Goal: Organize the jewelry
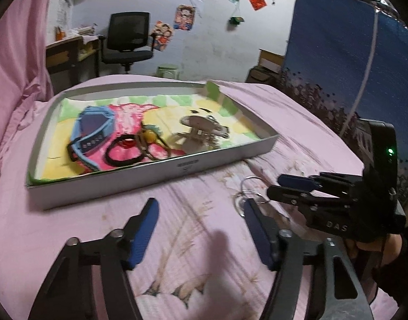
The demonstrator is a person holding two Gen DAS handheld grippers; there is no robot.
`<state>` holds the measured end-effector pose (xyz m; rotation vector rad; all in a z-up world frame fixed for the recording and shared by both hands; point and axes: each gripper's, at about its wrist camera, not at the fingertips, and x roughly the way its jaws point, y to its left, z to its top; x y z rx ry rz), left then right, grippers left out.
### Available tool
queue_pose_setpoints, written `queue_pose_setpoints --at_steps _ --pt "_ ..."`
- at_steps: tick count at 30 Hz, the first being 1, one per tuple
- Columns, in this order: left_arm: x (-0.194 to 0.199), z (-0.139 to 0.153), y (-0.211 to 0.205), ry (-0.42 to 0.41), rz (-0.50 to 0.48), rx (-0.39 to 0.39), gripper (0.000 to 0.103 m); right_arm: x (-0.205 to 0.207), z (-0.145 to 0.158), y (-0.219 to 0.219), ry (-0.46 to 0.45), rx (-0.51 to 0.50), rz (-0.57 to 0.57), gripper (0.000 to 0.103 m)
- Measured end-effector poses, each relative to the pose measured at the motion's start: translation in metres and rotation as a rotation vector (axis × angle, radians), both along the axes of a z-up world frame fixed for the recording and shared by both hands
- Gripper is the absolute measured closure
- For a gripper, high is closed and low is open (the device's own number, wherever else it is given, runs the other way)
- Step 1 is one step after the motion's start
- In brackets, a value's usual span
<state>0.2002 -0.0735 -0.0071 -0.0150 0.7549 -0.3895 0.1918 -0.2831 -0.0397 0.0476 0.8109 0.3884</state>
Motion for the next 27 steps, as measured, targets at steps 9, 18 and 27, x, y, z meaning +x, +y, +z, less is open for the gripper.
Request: queue_pose_setpoints --at_steps 9,18,27 --pt "0.005 -0.004 -0.015 0.034 -0.103 -0.020 0.068 0.010 0.009 0.002 -0.028 -0.010 0.050 0.085" --pt "0.003 -0.006 -0.020 0.048 -0.138 -0.024 0.071 0.029 0.007 0.010 0.006 -0.042 0.126 0.087" --pt "0.007 -0.010 -0.030 0.079 -0.196 -0.029 0.078 0.033 -0.002 0.013 0.056 -0.048 0.147 0.088"
